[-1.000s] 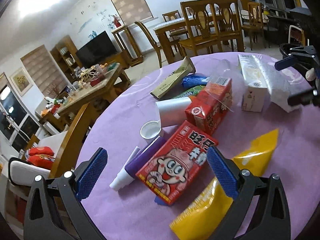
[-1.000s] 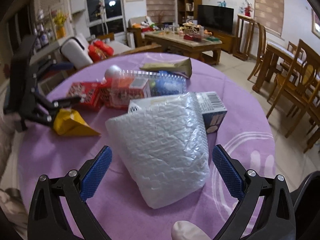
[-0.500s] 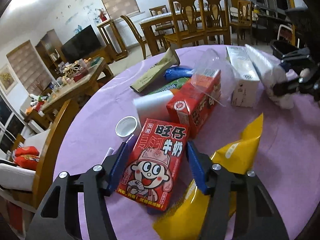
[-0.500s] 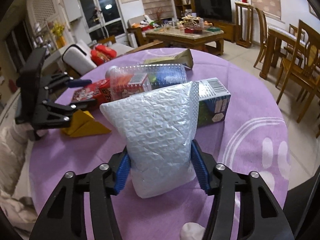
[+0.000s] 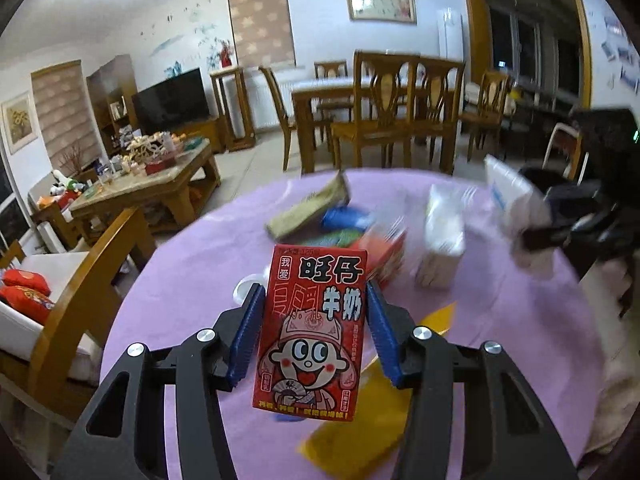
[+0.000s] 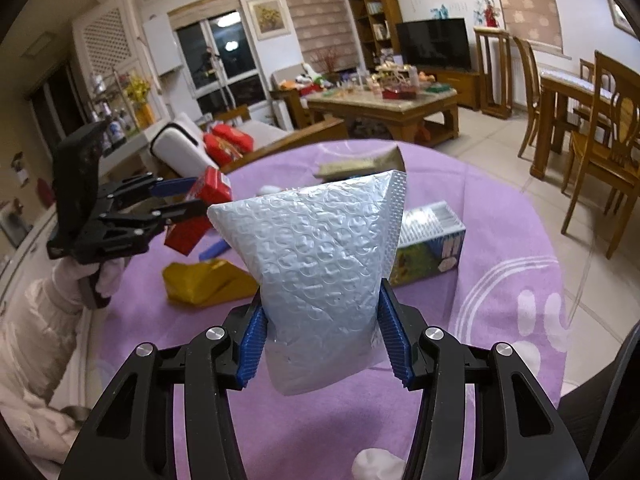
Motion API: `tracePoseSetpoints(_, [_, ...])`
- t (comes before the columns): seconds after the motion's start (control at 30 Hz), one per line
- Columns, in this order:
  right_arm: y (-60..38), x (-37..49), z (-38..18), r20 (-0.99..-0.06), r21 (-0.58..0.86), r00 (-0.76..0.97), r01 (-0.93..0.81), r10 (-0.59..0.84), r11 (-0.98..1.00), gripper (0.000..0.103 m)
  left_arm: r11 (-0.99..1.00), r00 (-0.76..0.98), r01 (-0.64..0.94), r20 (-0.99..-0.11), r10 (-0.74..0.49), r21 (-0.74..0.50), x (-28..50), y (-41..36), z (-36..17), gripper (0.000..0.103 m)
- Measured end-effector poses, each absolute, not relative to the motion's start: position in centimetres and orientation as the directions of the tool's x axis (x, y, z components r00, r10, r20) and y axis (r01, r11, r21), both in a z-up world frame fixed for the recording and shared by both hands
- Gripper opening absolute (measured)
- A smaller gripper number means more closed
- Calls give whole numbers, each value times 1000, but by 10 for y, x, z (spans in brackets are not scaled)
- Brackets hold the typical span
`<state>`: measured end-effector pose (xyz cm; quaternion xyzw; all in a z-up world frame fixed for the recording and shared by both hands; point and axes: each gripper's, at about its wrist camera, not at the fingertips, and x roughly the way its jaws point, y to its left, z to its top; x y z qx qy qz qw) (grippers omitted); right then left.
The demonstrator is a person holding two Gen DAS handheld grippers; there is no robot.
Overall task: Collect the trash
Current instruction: 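Carry both items over the black bin and open both tools to drop them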
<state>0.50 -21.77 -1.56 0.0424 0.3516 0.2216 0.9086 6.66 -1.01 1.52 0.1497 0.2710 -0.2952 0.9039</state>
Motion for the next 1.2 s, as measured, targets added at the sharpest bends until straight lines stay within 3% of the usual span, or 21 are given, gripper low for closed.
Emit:
tracePoseSetpoints(0.27, [-273, -32, 12, -546, 247, 759, -258, 354, 934, 51, 687, 578, 727, -528, -622, -14, 52, -87, 45, 50])
tracePoseSetpoints(0.6, [-431, -116, 2, -540, 269, 840, 108, 57, 957, 51, 492, 350, 861, -551, -758, -131, 44, -262, 37, 50])
tracePoseSetpoints(0.73, [-493, -151, -22, -566, 275, 822, 256, -60, 927, 51, 424, 267, 890, -564, -781, -165, 35, -331, 28, 50])
tracePoseSetpoints(0.93, [-545, -179, -56, -597, 315, 794, 359, -110, 879, 51, 361, 192, 917, -608, -771, -168, 9, -408, -1, 50])
tracePoseSetpoints(1.2, [-578, -187, -84, -615, 332, 780, 389, -115, 859, 51, 358, 147, 919, -696, -703, -167, 7, -437, -43, 50])
